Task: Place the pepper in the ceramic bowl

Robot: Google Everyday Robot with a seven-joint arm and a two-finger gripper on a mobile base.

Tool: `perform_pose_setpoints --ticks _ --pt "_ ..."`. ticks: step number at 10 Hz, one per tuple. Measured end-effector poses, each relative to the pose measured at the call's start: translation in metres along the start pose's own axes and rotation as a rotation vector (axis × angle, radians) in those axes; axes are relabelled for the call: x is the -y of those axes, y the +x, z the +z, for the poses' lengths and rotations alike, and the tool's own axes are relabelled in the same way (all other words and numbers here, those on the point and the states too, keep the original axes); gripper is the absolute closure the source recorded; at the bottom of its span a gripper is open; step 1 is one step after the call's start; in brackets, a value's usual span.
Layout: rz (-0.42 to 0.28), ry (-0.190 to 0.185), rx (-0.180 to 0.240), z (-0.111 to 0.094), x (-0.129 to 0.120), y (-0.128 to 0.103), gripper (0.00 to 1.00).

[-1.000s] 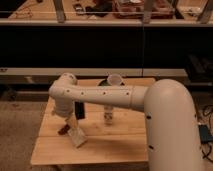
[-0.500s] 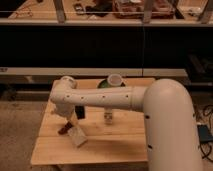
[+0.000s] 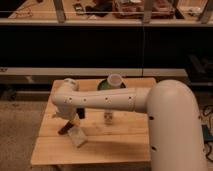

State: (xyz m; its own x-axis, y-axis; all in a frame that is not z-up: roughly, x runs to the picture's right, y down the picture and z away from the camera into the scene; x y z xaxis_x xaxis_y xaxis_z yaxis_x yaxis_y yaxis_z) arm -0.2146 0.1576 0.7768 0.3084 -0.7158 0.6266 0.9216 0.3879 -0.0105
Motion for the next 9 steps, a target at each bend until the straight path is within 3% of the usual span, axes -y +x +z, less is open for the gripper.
perform_pose_setpoints --ticks 9 --pt "-0.013 -0.012 0.001 -0.0081 -0.0035 0.0016 0.2"
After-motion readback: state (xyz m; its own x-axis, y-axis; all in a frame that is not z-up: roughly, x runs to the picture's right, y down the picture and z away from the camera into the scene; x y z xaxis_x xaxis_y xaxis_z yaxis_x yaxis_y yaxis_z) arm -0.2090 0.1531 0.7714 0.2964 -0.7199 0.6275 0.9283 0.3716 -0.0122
